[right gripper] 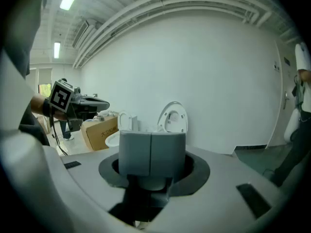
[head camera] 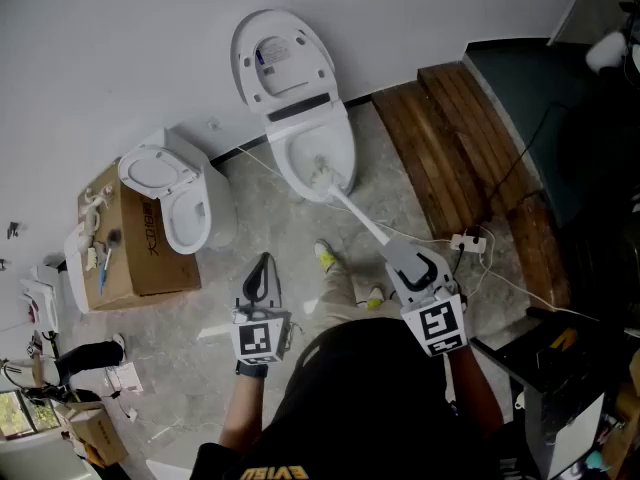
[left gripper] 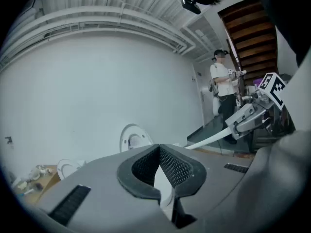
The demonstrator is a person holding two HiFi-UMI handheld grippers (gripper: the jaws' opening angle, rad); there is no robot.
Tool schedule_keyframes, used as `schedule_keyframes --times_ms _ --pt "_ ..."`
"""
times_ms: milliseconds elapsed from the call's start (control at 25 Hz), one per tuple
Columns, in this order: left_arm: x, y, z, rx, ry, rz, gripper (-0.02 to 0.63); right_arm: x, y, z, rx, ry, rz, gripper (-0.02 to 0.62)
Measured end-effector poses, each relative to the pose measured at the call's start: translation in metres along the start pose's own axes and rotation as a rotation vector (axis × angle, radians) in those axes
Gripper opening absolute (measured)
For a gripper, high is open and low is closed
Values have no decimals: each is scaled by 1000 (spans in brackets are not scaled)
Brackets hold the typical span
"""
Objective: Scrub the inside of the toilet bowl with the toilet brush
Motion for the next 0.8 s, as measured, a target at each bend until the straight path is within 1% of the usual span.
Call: schedule_keyframes --times_ms 80,160,280,360,400,480,560,600,680,800 --pt "-11 3 8 15 -10 25 17 -12 -6 -3 -10 35 105 161" --pt "-20 6 14 27 -25 43 17 -20 -15 -5 2 62 165 161" --pt "-23 14 24 34 -37 33 17 -24 -33 5 71 90 165 160" --pt "-21 15 32 49 -42 29 17 -24 -46 17 128 124 192 160" --pt "-20 16 35 55 -44 25 17 -23 -52 23 144 144 227 160" --pt "-19 16 42 67 -47 19 17 -20 -59 32 153 190 334 158" --pt "-16 16 49 83 -49 15 17 -18 -59 40 136 232 440 158" --pt "-14 16 53 90 -49 13 17 -19 -57 45 128 246 472 159" --pt "-7 15 60 104 -49 9 17 -24 -50 55 123 252 489 160" --pt "12 10 70 118 -43 -9 17 -34 -34 73 123 232 476 161"
Point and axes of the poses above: the fingertips, and each gripper's own axes: z forward along the fingers, x to its left, y out of its top, the point moved 1 cm from there along -z, backward along the fingers, and after that the axes turned 11 degrees about x, right-handed, at the moved point
